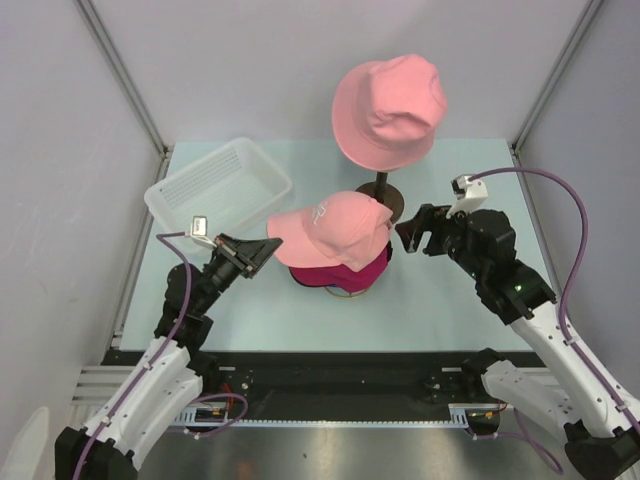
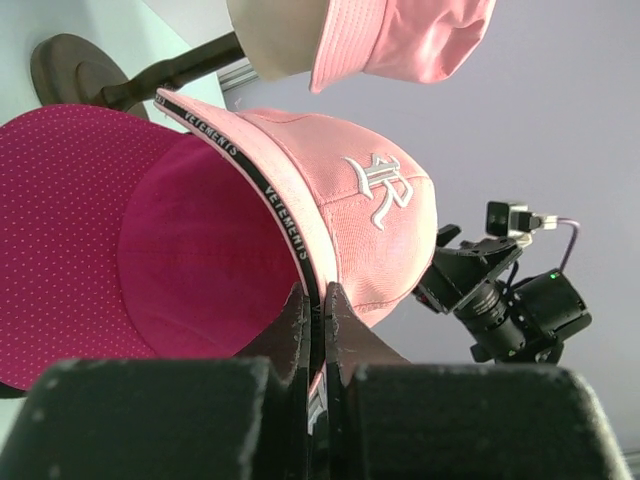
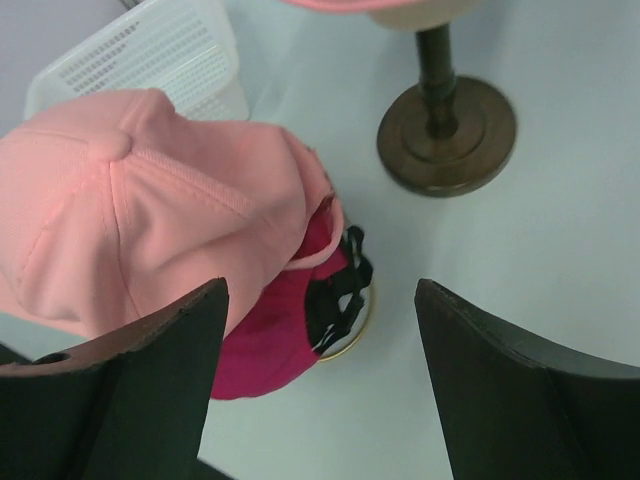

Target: Stack the hats

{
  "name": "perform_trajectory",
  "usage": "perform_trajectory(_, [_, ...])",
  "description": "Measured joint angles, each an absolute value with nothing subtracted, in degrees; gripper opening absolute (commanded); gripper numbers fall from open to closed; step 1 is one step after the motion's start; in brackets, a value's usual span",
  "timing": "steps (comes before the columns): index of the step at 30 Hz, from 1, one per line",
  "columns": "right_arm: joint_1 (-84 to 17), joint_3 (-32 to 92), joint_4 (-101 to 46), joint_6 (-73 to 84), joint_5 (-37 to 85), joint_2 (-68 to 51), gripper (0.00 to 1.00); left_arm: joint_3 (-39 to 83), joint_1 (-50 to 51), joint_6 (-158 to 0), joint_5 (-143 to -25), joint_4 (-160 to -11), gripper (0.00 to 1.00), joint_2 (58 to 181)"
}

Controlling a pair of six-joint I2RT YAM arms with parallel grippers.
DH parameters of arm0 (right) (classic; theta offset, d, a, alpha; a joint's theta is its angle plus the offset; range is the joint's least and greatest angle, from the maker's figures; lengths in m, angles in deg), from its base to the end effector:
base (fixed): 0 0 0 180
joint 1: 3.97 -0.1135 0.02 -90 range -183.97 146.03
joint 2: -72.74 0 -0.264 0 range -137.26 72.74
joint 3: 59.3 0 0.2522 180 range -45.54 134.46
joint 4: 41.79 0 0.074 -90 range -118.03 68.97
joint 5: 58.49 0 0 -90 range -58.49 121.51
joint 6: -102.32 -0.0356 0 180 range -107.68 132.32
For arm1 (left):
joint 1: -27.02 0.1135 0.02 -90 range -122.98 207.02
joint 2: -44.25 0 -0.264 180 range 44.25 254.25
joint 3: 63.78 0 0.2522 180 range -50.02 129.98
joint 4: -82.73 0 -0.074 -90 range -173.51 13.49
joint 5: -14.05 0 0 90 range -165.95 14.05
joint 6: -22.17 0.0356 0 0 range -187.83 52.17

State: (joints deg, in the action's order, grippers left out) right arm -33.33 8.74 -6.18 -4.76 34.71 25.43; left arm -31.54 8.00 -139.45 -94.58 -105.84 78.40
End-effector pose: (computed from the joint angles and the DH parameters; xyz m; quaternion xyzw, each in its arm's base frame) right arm 0.1602 0.0879 0.3687 -0.0678 0.7897 0.2199 0.5687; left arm 0.1481 -0.0631 0.2658 -0.1823 0.6417 -0.5998 0.4418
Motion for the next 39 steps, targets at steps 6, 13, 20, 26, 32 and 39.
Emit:
perform_trajectory(6, [-31.8,5.1,-8.8,-15.0,30.3,26.2,0.74,-31.5,8.2,-139.9,-94.4,-104.8,0.0,78.5])
perform_trajectory(13, [-31.1,2.4,-11.3,-22.2,29.5,24.9,0.68,-31.5,8.8,-140.0,-94.2,-103.5,0.0,77.4])
perform_trajectory(20, [-30.4,1.1,-12.1,-26.1,29.5,22.4,0.64,-31.5,9.0,-140.0,-94.2,-103.3,0.0,77.2])
perform_trajectory(26, [-30.1,0.7,-13.9,-26.9,29.0,20.0,0.63,-31.5,9.1,-140.0,-94.2,-103.3,0.0,77.5])
perform_trajectory(32, [-30.1,0.6,-16.4,-27.0,27.9,17.1,0.6,-31.5,9.2,-140.0,-94.2,-103.3,0.0,77.6])
perform_trajectory(39, [-29.4,0.5,-18.8,-27.1,27.3,15.2,0.55,-31.5,9.2,-140.0,-94.2,-103.4,0.0,77.7])
